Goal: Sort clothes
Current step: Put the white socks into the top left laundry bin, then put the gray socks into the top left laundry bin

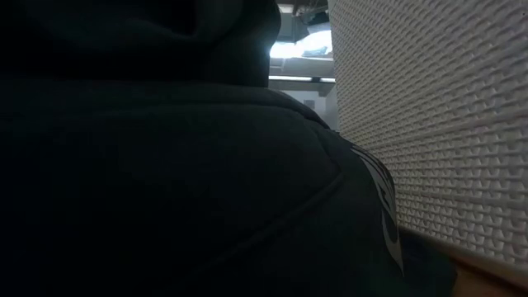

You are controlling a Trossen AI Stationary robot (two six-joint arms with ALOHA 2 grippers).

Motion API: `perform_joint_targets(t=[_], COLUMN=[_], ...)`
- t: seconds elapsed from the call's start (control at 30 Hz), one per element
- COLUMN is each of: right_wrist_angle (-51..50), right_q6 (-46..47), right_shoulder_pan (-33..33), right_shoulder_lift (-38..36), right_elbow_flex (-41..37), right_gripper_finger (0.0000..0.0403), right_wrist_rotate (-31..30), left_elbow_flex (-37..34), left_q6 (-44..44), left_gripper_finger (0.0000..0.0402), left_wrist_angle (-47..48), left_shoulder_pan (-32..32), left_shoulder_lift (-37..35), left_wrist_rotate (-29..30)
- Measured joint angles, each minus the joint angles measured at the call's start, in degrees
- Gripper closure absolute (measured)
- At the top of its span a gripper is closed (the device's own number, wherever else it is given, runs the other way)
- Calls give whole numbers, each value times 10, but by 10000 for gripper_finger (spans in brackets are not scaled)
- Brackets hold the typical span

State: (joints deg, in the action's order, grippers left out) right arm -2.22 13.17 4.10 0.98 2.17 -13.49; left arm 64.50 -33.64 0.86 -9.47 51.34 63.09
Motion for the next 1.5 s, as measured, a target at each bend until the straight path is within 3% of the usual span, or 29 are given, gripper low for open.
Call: perform_joint_targets(t=[0.17, 0.33, 0.53, 0.73, 0.9, 1.3, 1.5], right_wrist_angle=[0, 0, 0, 0, 0, 0, 0], right_q6=[0, 0, 0, 1, 3, 3, 3], right_shoulder_pan=[0, 0, 0, 0, 0, 0, 0], right_shoulder_lift=[0, 0, 0, 0, 0, 0, 0], right_elbow_flex=[0, 0, 0, 0, 0, 0, 0], right_gripper_finger=[400, 400, 400, 400, 400, 400, 400], right_wrist_rotate=[0, 0, 0, 0, 0, 0, 0], left_elbow_flex=[-15, -16, -16, -16, -16, -16, -15], left_q6=[66, 144, 245, 356, 457, 609, 697], left_gripper_finger=[382, 368, 311, 241, 207, 201, 201], left_wrist_angle=[10, 102, 212, 309, 436, 621, 683], left_shoulder_pan=[-49, -77, -109, -130, -133, -54, 21], left_shoulder_lift=[0, 5, 20, 38, 47, 38, 39], left_wrist_rotate=[-1, -15, -44, -98, -209, -427, -464])
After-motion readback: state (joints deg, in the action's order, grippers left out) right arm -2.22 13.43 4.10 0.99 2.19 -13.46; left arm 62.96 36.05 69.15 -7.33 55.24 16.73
